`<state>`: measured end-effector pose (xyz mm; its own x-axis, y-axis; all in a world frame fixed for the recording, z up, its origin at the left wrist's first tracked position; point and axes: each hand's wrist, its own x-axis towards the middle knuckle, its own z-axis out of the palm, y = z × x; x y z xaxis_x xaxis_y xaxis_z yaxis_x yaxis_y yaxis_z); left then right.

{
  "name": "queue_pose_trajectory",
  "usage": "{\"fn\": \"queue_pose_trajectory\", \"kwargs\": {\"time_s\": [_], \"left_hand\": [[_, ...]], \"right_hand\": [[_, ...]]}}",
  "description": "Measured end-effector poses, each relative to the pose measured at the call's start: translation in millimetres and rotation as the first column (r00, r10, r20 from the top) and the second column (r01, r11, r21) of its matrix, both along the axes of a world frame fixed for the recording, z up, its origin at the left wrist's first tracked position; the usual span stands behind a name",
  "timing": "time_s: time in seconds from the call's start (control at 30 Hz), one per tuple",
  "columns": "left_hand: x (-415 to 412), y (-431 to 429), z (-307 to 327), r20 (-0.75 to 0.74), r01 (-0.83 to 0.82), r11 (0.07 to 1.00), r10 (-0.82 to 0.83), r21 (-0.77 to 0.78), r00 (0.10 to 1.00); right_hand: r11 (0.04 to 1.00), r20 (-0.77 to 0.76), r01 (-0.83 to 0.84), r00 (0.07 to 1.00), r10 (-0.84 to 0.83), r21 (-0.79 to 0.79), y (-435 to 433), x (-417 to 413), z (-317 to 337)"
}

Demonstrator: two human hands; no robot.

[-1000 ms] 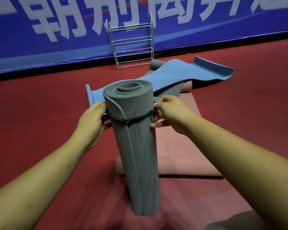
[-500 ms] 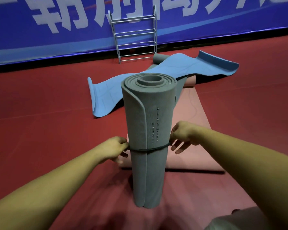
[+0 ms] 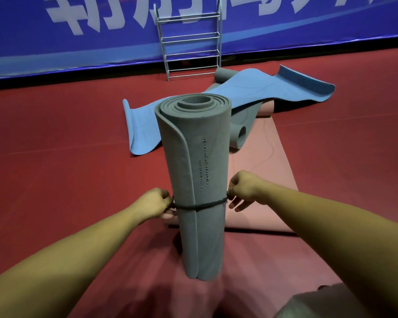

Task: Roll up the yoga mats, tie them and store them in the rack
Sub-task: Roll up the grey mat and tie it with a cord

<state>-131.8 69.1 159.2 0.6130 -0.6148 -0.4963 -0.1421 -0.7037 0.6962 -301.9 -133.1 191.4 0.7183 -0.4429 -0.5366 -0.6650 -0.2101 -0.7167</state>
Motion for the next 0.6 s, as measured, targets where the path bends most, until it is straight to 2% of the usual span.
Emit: {"fn": "queue_pose_trajectory", "kwargs": {"time_s": [0.07, 0.1, 0.2, 0.33, 0.43, 0.5, 0.6], "left_hand": [[3, -3, -4, 0.106, -0.096, 0.995, 0.099, -0.035, 0.989], [3, -4, -6, 0.097, -0.162, 0.984, 0.169, -0.069, 0.981], [-7, -4, -7, -0.093, -0.292, 0.934, 0.278, -0.208, 0.956], [-25, -6, 3, -0.287, -0.244, 0.918, 0.153, -0.314, 0.946], [-30, -13, 15, -0.456, -0.211, 0.913, 0.031, -0.349, 0.89], [-31, -18, 17, -0.389, -0.138, 0.932, -0.004, -0.336, 0.921], [-30, -23, 17, -0.137, 0.033, 0.942, -0.083, -0.334, 0.987]], "right_hand": [[1.0, -0.012, -0.004, 1.0, 0.004, -0.013, 3, 1, -1], [1.0, -0.016, -0.006, 1.0, 0.006, -0.03, 4, 3, -1], [0.994, -0.003, 0.008, 1.0, -0.009, -0.104, 5, 5, 0], [0.991, 0.038, 0.037, 0.999, -0.033, -0.132, -2, -1, -2], [0.997, 0.122, 0.078, 0.99, -0.075, -0.023, -10, -5, -3], [0.989, 0.162, 0.088, 0.981, -0.106, 0.115, -11, -8, -3], [0.957, 0.189, 0.017, 0.979, -0.075, 0.288, -14, -11, -3]]}}
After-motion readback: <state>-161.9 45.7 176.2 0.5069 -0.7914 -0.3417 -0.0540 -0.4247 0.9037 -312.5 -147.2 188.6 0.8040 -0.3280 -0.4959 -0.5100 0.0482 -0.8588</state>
